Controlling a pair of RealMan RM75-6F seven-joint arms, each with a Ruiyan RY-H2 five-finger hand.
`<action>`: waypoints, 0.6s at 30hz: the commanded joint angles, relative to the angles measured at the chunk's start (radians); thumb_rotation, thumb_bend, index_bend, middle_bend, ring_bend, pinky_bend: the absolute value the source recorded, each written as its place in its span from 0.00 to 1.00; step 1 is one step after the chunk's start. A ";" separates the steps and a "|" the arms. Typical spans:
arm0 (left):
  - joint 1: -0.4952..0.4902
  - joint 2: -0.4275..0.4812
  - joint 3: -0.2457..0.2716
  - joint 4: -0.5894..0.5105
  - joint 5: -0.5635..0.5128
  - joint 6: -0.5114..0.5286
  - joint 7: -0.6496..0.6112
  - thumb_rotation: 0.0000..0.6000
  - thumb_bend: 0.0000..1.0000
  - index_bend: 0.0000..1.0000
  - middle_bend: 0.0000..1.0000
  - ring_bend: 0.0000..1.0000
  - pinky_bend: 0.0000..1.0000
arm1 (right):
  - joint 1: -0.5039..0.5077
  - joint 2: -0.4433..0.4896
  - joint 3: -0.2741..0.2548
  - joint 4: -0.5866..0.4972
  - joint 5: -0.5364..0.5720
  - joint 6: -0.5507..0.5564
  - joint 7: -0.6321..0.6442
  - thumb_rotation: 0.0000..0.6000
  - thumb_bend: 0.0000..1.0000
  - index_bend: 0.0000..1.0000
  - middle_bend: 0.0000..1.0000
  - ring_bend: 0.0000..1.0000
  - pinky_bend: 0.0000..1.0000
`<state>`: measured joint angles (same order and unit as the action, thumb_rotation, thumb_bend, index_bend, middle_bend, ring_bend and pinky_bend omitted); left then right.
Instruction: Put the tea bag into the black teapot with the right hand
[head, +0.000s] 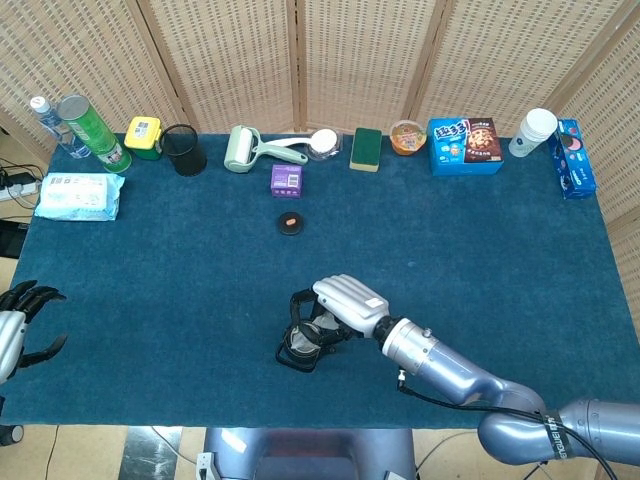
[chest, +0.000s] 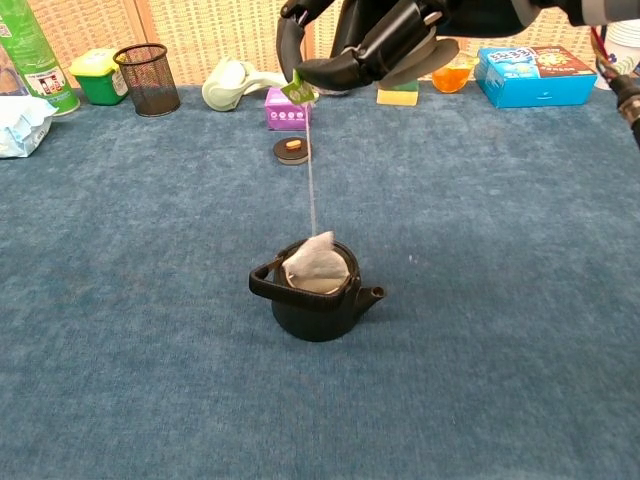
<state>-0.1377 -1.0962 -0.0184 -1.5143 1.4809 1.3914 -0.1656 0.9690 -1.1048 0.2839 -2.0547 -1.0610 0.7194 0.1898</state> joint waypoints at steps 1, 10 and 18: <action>0.000 0.000 0.000 0.002 -0.001 -0.002 -0.002 1.00 0.32 0.30 0.25 0.12 0.15 | 0.003 0.000 0.001 -0.003 0.006 -0.002 -0.006 1.00 0.58 0.62 1.00 1.00 1.00; 0.003 -0.001 0.001 0.010 -0.001 -0.002 -0.009 1.00 0.32 0.30 0.25 0.12 0.15 | 0.020 -0.022 -0.012 0.009 0.032 -0.013 -0.038 1.00 0.58 0.62 1.00 1.00 1.00; 0.003 -0.001 -0.001 0.015 -0.002 -0.003 -0.011 1.00 0.32 0.30 0.25 0.12 0.15 | 0.026 -0.039 -0.015 0.025 0.044 -0.019 -0.046 1.00 0.58 0.62 1.00 1.00 1.00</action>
<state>-0.1344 -1.0970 -0.0193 -1.4992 1.4789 1.3882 -0.1766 0.9933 -1.1420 0.2691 -2.0321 -1.0188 0.7021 0.1453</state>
